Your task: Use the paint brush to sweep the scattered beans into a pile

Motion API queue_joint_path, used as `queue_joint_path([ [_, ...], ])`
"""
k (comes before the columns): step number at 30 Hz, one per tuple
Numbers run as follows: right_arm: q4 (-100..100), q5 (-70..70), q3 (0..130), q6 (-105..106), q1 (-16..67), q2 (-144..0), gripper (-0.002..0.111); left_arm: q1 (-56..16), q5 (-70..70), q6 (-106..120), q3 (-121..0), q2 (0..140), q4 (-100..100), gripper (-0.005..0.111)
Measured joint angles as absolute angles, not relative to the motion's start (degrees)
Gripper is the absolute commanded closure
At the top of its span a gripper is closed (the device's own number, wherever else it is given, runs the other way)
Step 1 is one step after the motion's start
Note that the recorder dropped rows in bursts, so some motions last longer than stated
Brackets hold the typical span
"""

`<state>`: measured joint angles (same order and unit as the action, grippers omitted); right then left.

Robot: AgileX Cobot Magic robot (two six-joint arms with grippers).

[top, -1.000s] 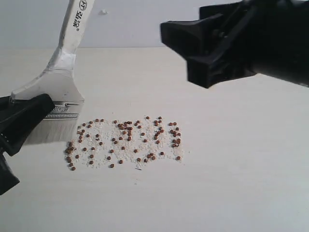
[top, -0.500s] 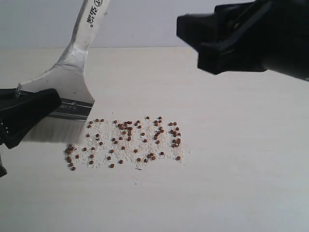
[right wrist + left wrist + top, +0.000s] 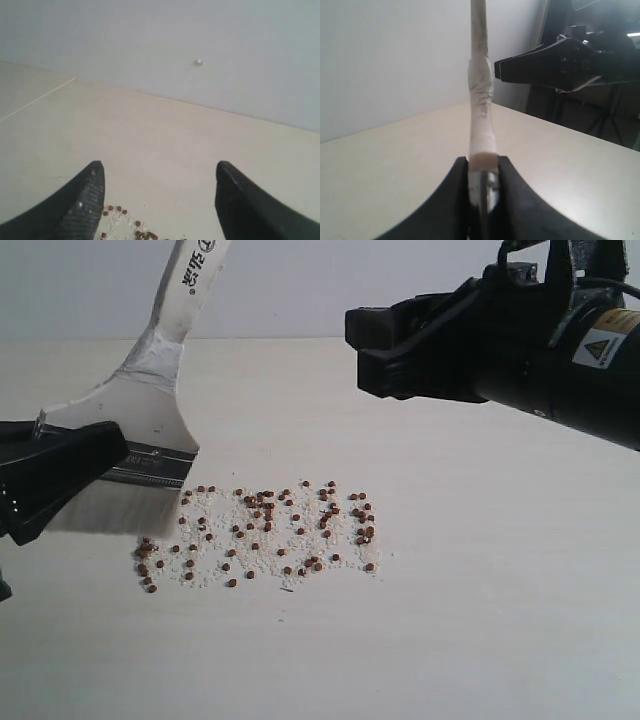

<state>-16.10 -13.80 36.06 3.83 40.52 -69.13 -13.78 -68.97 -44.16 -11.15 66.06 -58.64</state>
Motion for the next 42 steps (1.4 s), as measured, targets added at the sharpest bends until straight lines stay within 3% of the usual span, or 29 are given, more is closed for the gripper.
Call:
queue_joint_path([
  [8, -3.1, -15.2, 36.1, -23.0, 44.4, -69.3, 0.044, -13.8, -69.0, -36.4, -11.1, 66.1, -57.5, 0.107],
  [12, 8.7, -27.7, 36.1, -42.4, 46.6, -69.3, 0.042, -13.8, -68.8, -29.6, -11.1, 66.1, -57.1, 0.107],
  [14, 8.6, -29.4, 36.2, -43.6, 46.7, -69.8, 0.037, -13.8, -68.8, -27.2, -10.4, 66.1, -54.4, 0.107],
  [24, 11.8, -42.3, 38.9, -43.7, 49.9, -83.1, 0.037, -13.8, -68.8, -23.3, -7.1, 66.1, -46.0, 0.107],
  [42, 11.7, -48.1, 42.9, -42.2, 49.9, -92.9, 0.036, -13.8, -68.5, -22.8, -6.3, 66.1, -45.7, 0.107],
])
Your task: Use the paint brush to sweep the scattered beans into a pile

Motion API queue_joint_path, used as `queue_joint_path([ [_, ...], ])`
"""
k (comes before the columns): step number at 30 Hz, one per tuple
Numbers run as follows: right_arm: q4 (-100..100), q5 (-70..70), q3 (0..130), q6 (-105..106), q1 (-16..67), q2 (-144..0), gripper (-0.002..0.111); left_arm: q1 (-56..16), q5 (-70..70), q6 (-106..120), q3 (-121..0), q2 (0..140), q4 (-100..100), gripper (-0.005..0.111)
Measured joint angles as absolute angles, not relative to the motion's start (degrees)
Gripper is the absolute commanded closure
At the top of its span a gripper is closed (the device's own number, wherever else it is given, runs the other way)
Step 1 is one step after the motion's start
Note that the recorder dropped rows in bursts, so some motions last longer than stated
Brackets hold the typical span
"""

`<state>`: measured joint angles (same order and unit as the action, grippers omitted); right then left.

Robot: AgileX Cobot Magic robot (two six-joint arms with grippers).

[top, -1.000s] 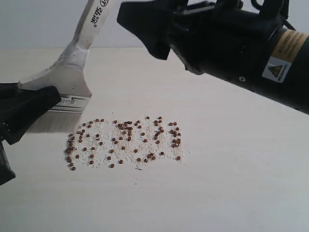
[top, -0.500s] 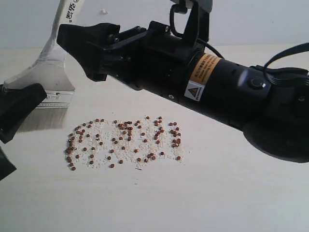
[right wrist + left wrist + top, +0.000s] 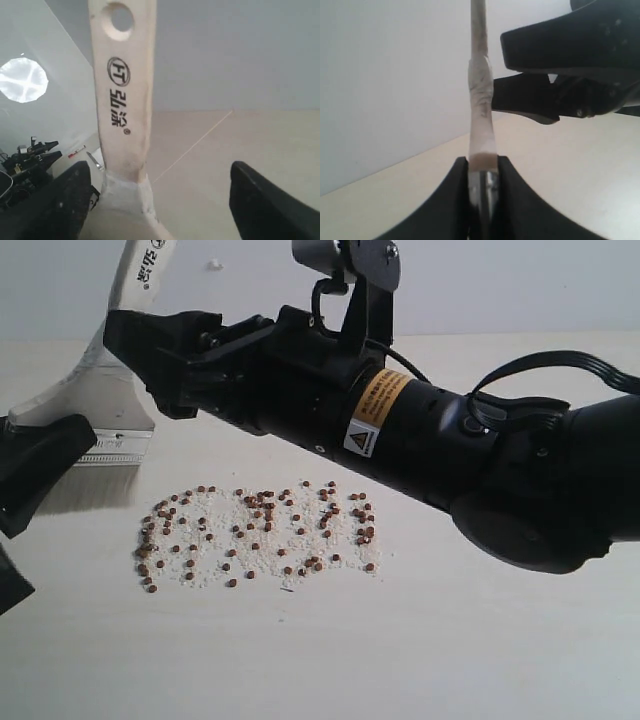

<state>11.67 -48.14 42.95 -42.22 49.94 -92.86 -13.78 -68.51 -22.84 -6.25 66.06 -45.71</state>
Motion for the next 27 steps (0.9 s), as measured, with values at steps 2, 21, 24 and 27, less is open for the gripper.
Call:
queue_joint_path([
  [2, 11.7, -48.4, 43.6, -42.2, 49.9, -93.0, 0.036, -13.8, -68.4, -22.7, -6.3, 66.1, -45.7, 0.107],
  [21, 8.1, -38.7, 52.7, -43.8, 49.9, -93.5, 0.033, -13.8, -67.5, -21.6, -6.3, 66.1, -45.7, 0.107],
  [24, 8.1, -37.7, 52.7, -44.3, 49.9, -94.5, 0.033, -13.8, -67.5, -21.6, -6.3, 66.1, -45.7, 0.107],
  [27, 8.1, -37.2, 52.7, -44.5, 49.9, -94.9, 0.033, -13.8, -67.5, -21.6, -6.3, 66.1, -45.7, 0.107],
])
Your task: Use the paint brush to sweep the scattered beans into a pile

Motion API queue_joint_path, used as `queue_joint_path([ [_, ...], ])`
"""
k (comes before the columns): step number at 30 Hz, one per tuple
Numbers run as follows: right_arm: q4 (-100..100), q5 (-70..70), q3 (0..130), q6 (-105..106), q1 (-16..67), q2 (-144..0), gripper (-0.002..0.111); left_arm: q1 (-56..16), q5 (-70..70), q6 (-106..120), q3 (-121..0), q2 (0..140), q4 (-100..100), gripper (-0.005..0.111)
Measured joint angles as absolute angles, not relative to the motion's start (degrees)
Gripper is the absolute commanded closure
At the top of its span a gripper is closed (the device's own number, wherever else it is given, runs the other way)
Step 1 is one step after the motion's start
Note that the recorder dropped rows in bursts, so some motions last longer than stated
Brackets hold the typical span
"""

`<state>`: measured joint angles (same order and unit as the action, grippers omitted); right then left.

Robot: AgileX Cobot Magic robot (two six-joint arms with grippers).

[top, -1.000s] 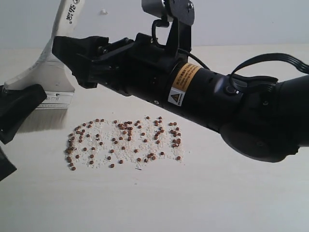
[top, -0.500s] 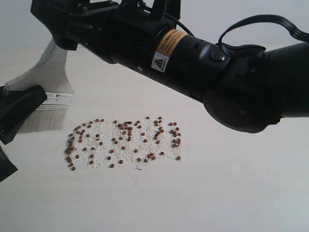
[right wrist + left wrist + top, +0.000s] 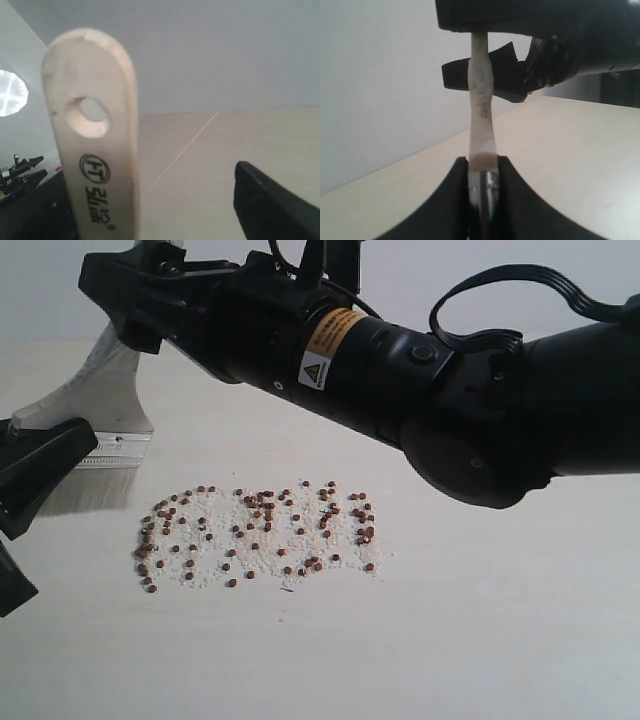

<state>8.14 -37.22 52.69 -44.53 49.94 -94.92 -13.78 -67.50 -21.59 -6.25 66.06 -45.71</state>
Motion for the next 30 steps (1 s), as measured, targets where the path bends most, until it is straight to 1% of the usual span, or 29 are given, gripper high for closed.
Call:
queue_joint_path([
  [6, 8.0, -37.2, 52.7, -44.8, 49.9, -94.9, 0.038, -13.8, -67.3, -21.4, -6.3, 66.1, -45.7, 0.107],
  [16, 7.8, -37.2, 52.7, -47.2, 49.9, -94.9, 0.039, -13.8, -65.6, -20.1, -6.3, 66.1, -44.9, 0.107],
  [23, 7.5, -37.2, 52.7, -48.5, 49.9, -94.9, 0.046, -13.8, -65.5, -19.9, -6.3, 66.1, -44.8, 0.107],
  [30, 7.6, -37.2, 52.7, -49.3, 49.9, -94.9, 0.047, -13.8, -65.5, -19.9, -6.3, 66.1, -44.8, 0.107],
])
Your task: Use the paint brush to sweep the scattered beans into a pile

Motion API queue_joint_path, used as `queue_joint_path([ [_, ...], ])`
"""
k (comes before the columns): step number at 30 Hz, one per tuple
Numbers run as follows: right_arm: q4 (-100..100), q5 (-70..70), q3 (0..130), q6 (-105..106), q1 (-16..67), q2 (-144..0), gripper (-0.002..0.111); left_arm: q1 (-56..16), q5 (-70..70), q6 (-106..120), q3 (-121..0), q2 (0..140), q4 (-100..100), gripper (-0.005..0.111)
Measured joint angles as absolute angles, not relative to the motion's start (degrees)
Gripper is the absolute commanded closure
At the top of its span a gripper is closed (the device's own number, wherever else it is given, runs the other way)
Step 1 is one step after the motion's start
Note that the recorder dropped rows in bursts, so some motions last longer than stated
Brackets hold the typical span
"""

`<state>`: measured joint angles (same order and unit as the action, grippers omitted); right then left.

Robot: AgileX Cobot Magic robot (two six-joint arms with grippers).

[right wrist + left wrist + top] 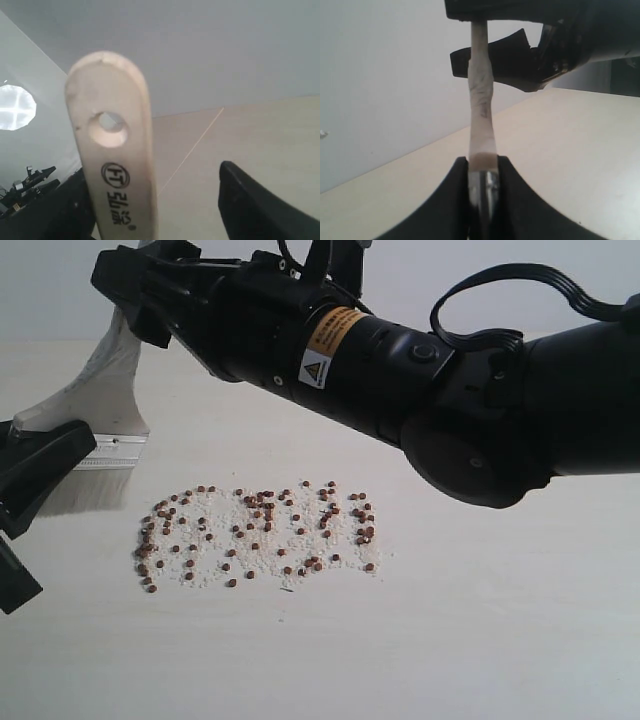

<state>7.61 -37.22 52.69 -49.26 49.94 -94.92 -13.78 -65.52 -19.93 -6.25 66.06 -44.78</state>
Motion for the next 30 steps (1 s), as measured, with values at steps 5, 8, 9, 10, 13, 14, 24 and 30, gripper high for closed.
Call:
queue_joint_path([
  [5, 7.8, -37.2, 52.7, -49.6, 49.9, -94.9, 0.062, -13.8, -65.5, -19.9, -6.3, 66.1, -44.8, 0.107],
  [8, 8.3, -37.3, 52.7, -49.6, 49.9, -94.9, 0.077, -13.8, -65.2, -19.9, -6.3, 66.1, -44.8, 0.107],
  [9, 8.5, -37.3, 52.7, -49.6, 49.9, -94.9, 0.083, -13.8, -65.2, -19.9, -6.3, 66.1, -44.8, 0.107],
  [10, 8.6, -37.5, 52.7, -49.6, 49.9, -94.9, 0.088, -13.8, -65.1, -19.9, -6.3, 66.1, -44.8, 0.107],
  [13, 8.7, -37.7, 52.7, -49.8, 49.9, -94.9, 0.101, -13.8, -65.0, -19.9, -6.3, 66.1, -44.8, 0.107],
  [14, 8.7, -37.7, 52.7, -49.8, 49.9, -94.9, 0.104, -13.8, -65.0, -19.9, -6.3, 66.1, -44.8, 0.107],
  [24, 8.8, -37.7, 52.7, -49.9, 49.9, -94.9, 0.108, -13.8, -65.0, -19.9, -6.3, 66.1, -44.8, 0.107],
  [30, 8.8, -37.5, 52.7, -48.5, 49.9, -94.6, 0.108, -13.8, -65.1, -19.9, -6.3, 66.1, -44.9, 0.073],
])
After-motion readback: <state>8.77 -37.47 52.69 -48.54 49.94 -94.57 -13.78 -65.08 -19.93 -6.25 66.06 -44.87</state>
